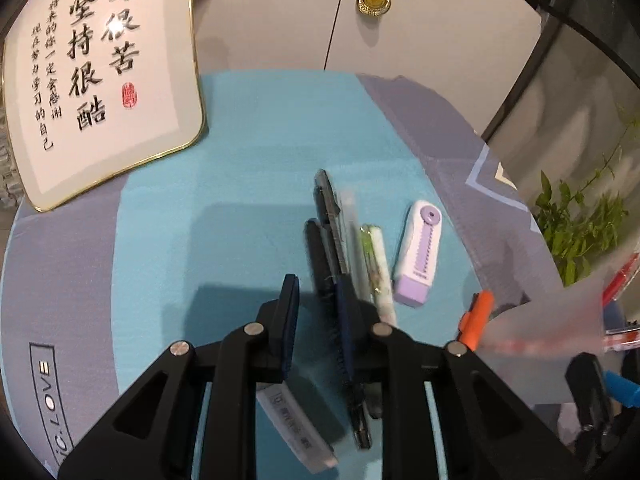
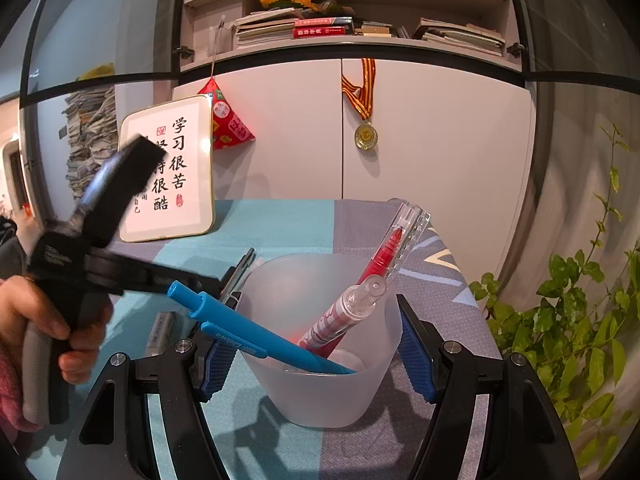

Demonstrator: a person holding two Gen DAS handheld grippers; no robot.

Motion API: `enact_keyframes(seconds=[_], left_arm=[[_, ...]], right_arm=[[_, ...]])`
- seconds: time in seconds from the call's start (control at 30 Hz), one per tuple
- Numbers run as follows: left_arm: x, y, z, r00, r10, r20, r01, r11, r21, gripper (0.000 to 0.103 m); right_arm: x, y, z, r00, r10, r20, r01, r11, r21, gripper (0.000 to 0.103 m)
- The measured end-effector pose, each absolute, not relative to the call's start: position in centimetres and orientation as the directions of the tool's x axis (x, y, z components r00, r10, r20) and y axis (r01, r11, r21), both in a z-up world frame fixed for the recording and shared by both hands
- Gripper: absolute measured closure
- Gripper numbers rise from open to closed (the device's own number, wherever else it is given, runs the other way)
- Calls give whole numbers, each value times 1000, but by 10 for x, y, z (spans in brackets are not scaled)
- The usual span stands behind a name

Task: Organize stationery
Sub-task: 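Move the left tool to the black marker and close on it, then lift the black marker with the left tool and lower it into the cup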

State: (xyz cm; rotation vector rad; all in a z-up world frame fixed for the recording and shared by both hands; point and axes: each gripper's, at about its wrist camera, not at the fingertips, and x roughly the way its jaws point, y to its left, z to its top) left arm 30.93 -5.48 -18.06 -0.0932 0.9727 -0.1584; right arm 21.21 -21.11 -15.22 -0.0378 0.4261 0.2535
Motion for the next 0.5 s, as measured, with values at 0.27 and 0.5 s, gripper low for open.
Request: enact_keyframes(seconds=[0.27,0.5], left_arm=[[306,-27,-186,537,-153,-830,55,988,-147,90],[313,-18,-183,523,-166,-836,13,982,-187,87]], right_arm=[[212,-211,-152,880,235,-413,-251,968,17,31],[212,-211,-152,879,236,-413,-251,968,17,31]])
